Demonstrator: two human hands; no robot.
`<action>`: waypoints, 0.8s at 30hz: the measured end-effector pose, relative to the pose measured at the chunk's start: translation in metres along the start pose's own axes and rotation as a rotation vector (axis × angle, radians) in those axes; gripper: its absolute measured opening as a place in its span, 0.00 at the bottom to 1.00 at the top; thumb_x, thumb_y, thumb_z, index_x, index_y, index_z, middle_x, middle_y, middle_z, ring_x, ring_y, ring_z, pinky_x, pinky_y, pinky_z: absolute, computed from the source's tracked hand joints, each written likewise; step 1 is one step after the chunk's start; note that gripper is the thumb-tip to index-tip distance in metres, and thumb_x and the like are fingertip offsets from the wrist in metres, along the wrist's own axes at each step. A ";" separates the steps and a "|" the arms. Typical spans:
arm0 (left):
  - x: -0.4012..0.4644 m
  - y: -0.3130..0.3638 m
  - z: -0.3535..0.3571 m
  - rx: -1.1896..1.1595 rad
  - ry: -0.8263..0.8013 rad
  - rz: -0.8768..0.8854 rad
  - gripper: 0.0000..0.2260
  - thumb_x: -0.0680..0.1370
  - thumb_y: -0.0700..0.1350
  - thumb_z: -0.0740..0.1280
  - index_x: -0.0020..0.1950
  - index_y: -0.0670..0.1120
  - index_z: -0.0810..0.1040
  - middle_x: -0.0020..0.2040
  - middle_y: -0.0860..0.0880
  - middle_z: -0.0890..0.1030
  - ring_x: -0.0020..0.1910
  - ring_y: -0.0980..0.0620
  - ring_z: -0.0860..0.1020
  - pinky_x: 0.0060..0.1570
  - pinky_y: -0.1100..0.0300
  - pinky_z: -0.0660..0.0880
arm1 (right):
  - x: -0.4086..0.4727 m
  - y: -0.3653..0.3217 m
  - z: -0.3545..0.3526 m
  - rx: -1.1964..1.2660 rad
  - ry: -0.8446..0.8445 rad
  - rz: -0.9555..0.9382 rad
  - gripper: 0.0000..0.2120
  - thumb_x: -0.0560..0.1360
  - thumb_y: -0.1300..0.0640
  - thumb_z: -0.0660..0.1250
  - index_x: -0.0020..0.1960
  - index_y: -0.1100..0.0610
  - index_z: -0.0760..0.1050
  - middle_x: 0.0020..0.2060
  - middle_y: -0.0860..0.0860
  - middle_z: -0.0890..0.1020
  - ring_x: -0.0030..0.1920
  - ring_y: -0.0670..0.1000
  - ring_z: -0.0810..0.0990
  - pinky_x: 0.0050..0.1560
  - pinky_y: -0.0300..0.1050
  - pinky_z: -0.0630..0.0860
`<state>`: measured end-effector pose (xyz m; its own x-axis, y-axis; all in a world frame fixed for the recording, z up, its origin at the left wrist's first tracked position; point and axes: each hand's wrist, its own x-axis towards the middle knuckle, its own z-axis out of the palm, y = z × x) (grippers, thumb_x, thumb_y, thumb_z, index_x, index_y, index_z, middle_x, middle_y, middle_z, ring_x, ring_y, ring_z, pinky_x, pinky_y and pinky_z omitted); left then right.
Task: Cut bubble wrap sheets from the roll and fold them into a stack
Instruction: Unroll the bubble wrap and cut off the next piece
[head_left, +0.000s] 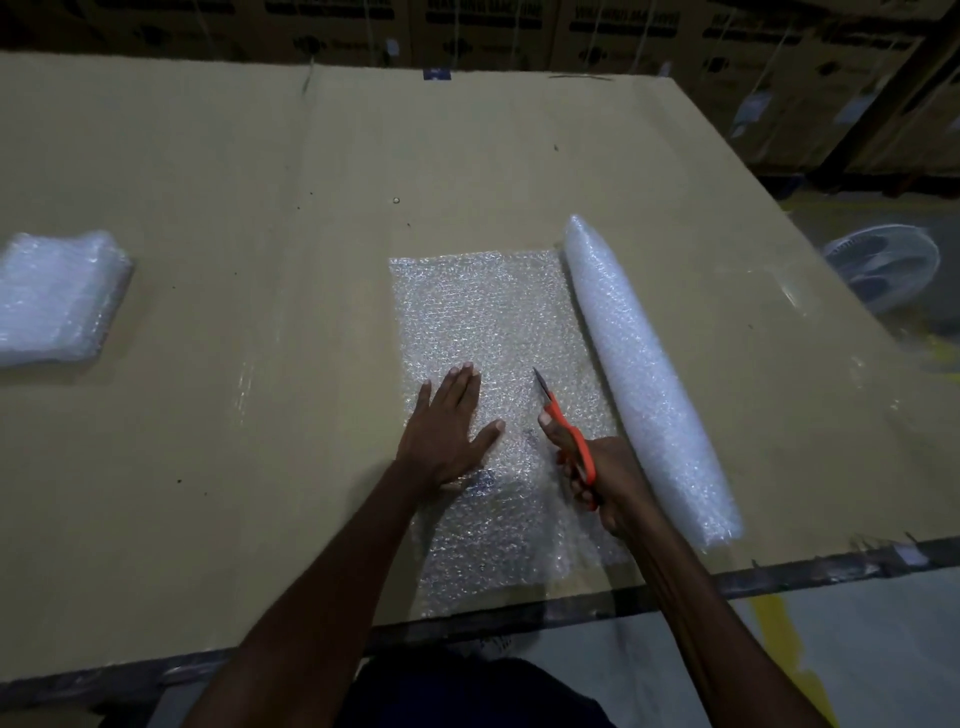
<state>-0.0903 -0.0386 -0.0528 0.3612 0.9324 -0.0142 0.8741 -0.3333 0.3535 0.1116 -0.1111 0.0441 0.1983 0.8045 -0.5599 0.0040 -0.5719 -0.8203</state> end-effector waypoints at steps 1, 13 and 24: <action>0.002 -0.002 -0.004 -0.018 -0.001 0.001 0.40 0.78 0.70 0.46 0.82 0.45 0.51 0.83 0.48 0.49 0.81 0.51 0.47 0.78 0.46 0.41 | -0.001 0.002 -0.001 0.013 -0.011 0.000 0.25 0.68 0.40 0.79 0.30 0.59 0.75 0.21 0.53 0.71 0.18 0.49 0.64 0.22 0.35 0.58; 0.068 -0.030 -0.022 0.023 0.063 0.046 0.35 0.82 0.64 0.50 0.79 0.40 0.58 0.80 0.42 0.58 0.80 0.43 0.55 0.76 0.40 0.52 | -0.002 -0.002 0.003 0.008 -0.010 0.025 0.25 0.68 0.39 0.79 0.27 0.56 0.74 0.22 0.53 0.72 0.21 0.49 0.66 0.24 0.37 0.60; 0.074 -0.042 -0.018 0.014 0.039 0.033 0.39 0.80 0.68 0.42 0.82 0.42 0.50 0.82 0.45 0.48 0.81 0.49 0.45 0.78 0.45 0.42 | 0.006 -0.006 0.017 0.019 0.033 0.019 0.24 0.67 0.40 0.80 0.31 0.59 0.77 0.22 0.53 0.72 0.20 0.49 0.66 0.23 0.36 0.60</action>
<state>-0.1060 0.0465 -0.0521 0.3775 0.9254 0.0338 0.8664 -0.3659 0.3398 0.0957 -0.0998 0.0440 0.2301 0.7875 -0.5717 -0.0184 -0.5838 -0.8117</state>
